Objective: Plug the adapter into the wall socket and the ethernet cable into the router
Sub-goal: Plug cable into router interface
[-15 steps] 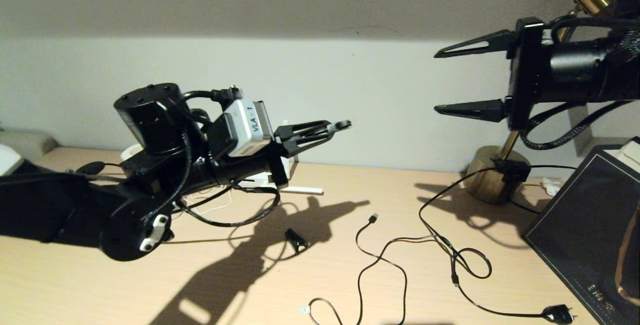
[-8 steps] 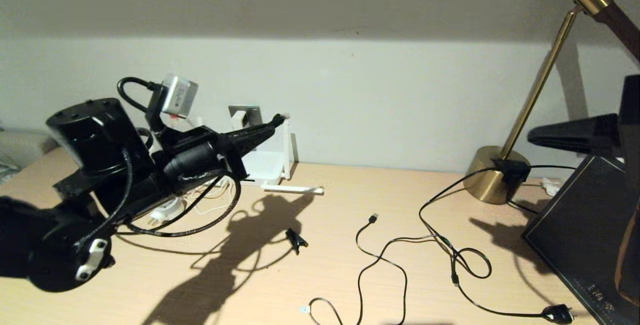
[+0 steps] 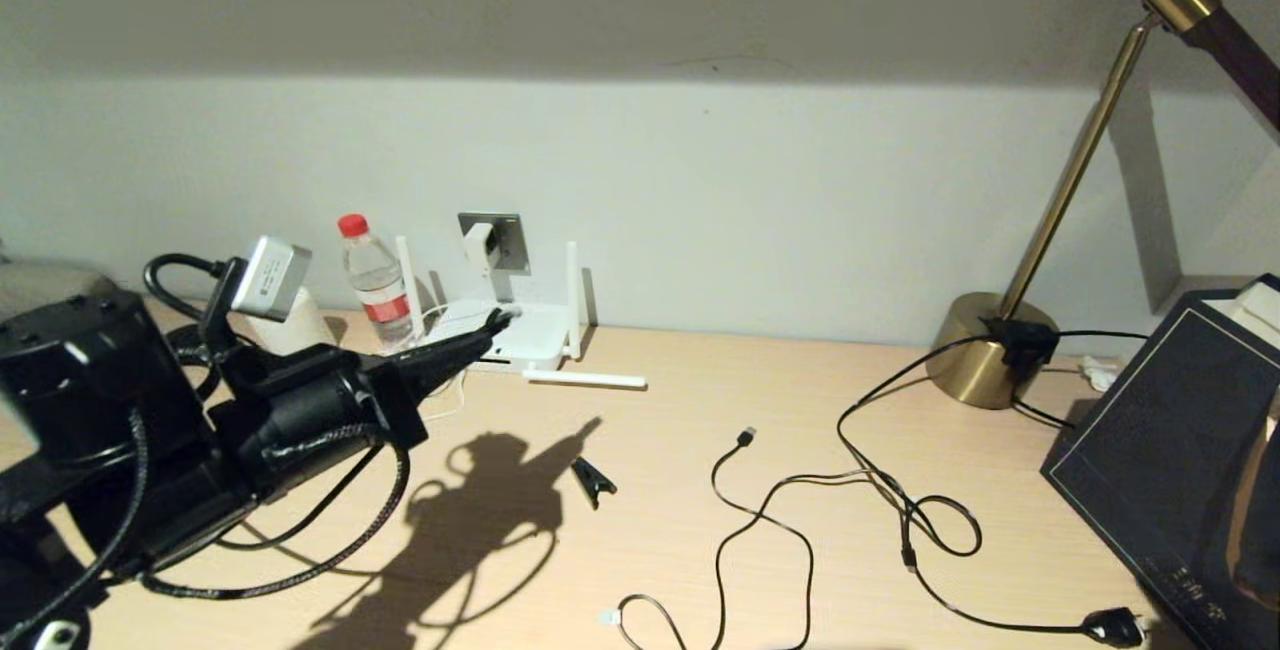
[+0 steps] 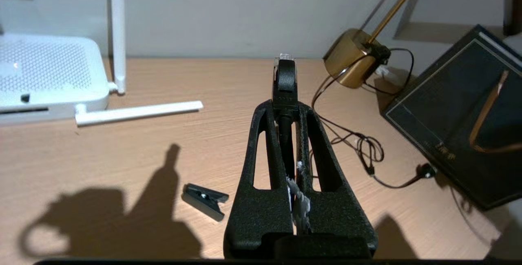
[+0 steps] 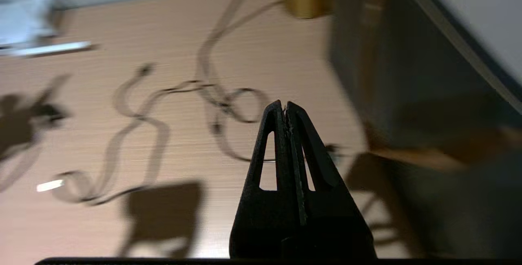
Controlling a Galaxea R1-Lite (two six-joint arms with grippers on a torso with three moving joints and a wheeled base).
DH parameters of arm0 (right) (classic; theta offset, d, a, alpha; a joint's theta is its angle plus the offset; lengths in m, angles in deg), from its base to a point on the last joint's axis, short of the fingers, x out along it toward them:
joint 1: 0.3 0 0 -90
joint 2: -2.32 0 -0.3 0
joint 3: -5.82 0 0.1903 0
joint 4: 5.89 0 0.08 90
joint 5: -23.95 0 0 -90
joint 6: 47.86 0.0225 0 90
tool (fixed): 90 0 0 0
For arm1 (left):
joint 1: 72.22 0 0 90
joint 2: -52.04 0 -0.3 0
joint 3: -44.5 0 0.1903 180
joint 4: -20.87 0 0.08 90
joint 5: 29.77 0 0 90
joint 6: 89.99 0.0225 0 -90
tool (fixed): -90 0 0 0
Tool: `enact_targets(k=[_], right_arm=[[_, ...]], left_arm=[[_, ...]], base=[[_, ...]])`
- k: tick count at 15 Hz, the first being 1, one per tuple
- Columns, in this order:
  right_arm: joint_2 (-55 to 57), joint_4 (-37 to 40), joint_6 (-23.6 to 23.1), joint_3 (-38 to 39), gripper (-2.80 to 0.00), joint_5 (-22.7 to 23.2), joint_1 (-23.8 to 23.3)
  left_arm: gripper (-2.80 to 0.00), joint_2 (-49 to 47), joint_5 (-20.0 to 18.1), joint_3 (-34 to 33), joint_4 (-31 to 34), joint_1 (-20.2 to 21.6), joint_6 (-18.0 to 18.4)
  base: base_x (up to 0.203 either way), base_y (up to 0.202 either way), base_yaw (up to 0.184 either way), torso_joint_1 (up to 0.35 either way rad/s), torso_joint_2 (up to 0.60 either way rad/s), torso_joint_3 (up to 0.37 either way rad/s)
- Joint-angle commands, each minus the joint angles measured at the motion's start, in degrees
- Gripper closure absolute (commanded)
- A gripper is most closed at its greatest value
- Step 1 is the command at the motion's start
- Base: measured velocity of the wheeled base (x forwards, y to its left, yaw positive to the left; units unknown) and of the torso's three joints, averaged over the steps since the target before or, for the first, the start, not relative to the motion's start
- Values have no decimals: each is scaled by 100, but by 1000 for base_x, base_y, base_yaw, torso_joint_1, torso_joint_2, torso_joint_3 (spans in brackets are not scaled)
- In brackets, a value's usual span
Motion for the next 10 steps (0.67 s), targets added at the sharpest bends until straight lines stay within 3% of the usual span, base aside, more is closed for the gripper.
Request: enact_targets(k=[1,3,7,10], right_arm=[[-1129,-4,-386,723,0,-191,-574],[-1892,-52,-685,1291,0,-68,-832],[-3415,-589,-1417,3138,0,710,-903],[-3844,-959,-1753,3515,0,1066,-926]], left_arm=[[0,84,151,-91,-41,-16,-308],[0,38,457,-169,-26,-163,-743],[0,185,888,-543,-88,-203,-796],[0,106,1080,-769,-45,-214,-770]], base=[[0,0,0,0,0,0],[0,0,0,0,0,0],[0,0,0,0,0,0],[0,0,0,0,0,0]])
